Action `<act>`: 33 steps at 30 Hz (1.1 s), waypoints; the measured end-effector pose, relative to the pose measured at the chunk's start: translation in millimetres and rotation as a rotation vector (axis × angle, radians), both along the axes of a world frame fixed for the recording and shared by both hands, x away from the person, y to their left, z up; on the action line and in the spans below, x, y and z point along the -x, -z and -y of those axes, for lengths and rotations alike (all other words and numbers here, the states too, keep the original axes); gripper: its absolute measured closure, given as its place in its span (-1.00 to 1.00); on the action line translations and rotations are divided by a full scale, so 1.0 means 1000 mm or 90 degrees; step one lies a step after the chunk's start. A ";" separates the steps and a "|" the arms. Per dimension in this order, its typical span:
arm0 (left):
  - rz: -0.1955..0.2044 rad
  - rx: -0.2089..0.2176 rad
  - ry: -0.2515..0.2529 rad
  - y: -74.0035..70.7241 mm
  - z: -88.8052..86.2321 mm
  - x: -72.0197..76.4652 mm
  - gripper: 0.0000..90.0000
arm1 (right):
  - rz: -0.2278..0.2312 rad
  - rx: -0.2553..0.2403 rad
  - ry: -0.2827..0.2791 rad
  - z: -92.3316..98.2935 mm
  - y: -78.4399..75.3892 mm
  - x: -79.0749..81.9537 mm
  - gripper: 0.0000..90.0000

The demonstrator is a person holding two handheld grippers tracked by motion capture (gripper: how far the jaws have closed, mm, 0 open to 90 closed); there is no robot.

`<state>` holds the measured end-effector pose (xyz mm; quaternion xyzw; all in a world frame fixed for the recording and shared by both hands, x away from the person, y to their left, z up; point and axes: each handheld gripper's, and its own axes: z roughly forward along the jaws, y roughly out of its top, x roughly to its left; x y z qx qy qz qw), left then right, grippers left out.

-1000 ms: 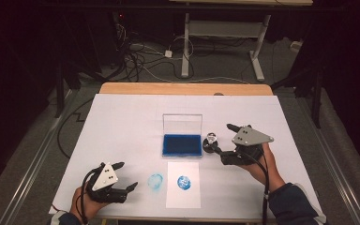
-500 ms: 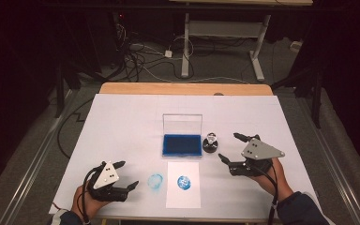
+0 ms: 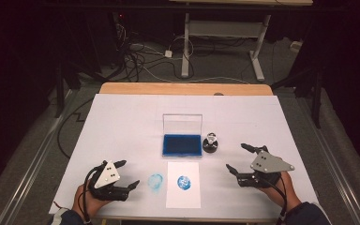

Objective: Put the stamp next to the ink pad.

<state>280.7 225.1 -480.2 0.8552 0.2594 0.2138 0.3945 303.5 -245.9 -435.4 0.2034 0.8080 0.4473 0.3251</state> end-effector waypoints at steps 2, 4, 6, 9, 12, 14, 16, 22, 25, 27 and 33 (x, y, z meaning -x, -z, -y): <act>-0.001 0.001 0.000 0.000 0.000 0.000 -0.62 | -0.005 -0.009 0.003 0.005 0.004 0.003 -0.60; 0.001 0.001 -0.001 0.000 0.000 0.000 -0.62 | -0.005 -0.016 0.007 0.010 0.009 0.006 -0.60; 0.004 0.001 -0.002 -0.001 0.000 0.001 -0.62 | -0.004 -0.014 0.010 0.014 0.012 0.011 -0.60; 0.003 0.000 -0.005 -0.001 0.000 0.001 -0.62 | -0.009 -0.021 0.011 0.021 0.017 0.017 -0.60; 0.006 -0.002 -0.004 -0.002 0.001 0.002 -0.62 | -0.019 -0.015 0.017 0.025 0.022 0.021 -0.60; 0.010 -0.002 -0.004 -0.002 0.002 0.002 -0.62 | -0.025 -0.014 0.022 0.027 0.025 0.024 -0.60; 0.009 -0.004 -0.004 -0.002 0.003 0.003 -0.62 | -0.028 -0.009 0.023 0.029 0.027 0.026 -0.60; 0.008 -0.006 -0.001 -0.002 0.002 0.002 -0.62 | -0.034 -0.001 0.021 0.030 0.030 0.027 -0.60; 0.004 -0.012 0.001 0.000 0.002 0.003 -0.62 | -0.030 -0.008 0.022 0.030 0.028 0.028 -0.60; 0.008 -0.007 0.002 -0.001 0.001 0.005 -0.63 | -0.024 -0.005 0.020 0.028 0.027 0.029 -0.60; 0.011 -0.006 0.001 -0.001 0.000 0.005 -0.62 | -0.017 0.000 0.011 0.025 0.026 0.030 -0.60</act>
